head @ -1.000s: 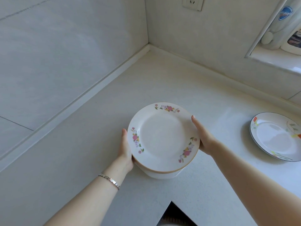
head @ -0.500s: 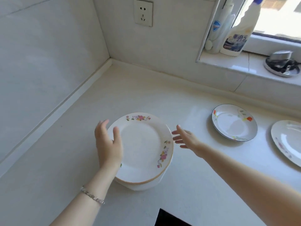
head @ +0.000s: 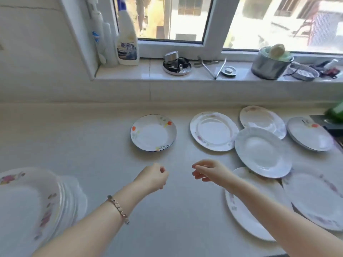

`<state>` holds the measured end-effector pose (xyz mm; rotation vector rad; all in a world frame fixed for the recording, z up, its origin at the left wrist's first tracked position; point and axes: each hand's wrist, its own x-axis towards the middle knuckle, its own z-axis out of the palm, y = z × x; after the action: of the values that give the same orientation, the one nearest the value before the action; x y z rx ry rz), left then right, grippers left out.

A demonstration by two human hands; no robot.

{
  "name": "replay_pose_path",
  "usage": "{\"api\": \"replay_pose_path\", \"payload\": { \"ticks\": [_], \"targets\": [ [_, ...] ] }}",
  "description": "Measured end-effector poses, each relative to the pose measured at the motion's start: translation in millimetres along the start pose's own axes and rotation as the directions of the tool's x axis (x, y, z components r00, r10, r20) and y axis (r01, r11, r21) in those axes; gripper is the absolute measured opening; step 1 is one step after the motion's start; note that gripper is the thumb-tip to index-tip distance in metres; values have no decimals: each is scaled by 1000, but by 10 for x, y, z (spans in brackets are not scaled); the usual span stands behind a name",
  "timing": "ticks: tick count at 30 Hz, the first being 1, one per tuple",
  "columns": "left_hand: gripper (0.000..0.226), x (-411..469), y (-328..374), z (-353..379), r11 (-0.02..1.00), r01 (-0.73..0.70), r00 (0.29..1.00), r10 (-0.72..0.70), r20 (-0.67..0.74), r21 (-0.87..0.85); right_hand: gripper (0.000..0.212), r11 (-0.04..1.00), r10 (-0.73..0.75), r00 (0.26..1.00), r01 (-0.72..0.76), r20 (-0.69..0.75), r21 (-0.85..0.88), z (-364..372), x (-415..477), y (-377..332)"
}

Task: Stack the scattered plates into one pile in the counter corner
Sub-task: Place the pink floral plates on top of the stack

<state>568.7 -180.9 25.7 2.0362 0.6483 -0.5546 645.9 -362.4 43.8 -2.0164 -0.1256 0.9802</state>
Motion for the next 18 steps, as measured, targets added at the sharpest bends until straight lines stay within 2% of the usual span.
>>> {"api": "replay_pose_path", "payload": {
  "ticks": [4,9,13,16,18],
  "targets": [
    [22,438,629,888,999,48,994,-47,95,-7,11,997,51,990,-44,-128,58,-1047,-86,609],
    [32,729,1107,1805,981,172,979,-160,125,-92,13,980,189,943,-164,-275,109,-2044,-122,1410],
    [46,818,1230,2235,940,282,959,-272,78,-191,26,976,219,887,-204,-406,81,-2549,-49,1847],
    [43,802,1252,2365,926,328,942,-336,-13,-188,38,976,207,833,-208,-514,56,-2810,72,1983],
    [39,842,1255,2396,901,369,924,-383,-19,-228,47,977,203,808,-205,-553,59,-2981,242,2004]
  ]
}}
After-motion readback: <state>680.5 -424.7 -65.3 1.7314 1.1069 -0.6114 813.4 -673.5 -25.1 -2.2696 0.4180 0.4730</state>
